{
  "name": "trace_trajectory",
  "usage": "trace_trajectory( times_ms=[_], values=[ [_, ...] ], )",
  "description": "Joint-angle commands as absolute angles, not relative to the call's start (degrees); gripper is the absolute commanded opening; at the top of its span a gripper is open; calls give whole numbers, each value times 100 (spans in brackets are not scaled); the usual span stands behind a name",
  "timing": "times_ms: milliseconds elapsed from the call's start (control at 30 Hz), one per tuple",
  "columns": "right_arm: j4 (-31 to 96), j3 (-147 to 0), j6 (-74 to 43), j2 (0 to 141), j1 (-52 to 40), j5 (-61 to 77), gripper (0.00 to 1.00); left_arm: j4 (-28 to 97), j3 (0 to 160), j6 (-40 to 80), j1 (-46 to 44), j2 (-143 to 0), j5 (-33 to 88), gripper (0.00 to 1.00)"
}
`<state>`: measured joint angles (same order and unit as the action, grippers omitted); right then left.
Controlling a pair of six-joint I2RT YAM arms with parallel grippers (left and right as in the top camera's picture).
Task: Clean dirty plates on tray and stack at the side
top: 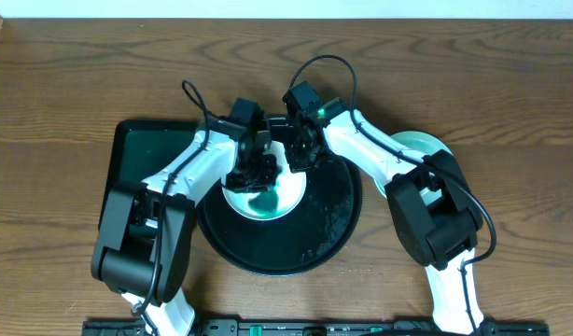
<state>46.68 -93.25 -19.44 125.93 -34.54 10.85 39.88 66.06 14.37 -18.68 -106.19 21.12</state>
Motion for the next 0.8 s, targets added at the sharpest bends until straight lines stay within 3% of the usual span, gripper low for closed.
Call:
trace_trajectory(
  times_ms=[0, 67, 233, 333, 567, 767],
  values=[
    [4735, -9212, -1922, 12643, -3503, 1125, 1, 3365, 6560, 1885, -1927, -10783, 1426, 7],
    [4735, -9212, -1922, 12643, -3503, 1122, 1, 3336, 6560, 2508, -1927, -10783, -209, 7],
    [4740, -9212, -1922, 12643, -3503, 1122, 1, 4493, 6801, 3334, -1927, -10766, -1946, 7],
    [4748, -9212, -1920, 12643, -3505, 1122, 1, 5540, 7535, 3282, -1927, -10737, -1743, 7],
    [4759, -9225, -1575, 12621, -3503, 1511, 1, 6604, 8586, 2676, -1865, -10106, -1002, 7],
    [4842, -9225, -1361, 12304, -3505, 1485, 1, 6947, 8729, 2329, -943, -9030, -958, 8]
  ],
)
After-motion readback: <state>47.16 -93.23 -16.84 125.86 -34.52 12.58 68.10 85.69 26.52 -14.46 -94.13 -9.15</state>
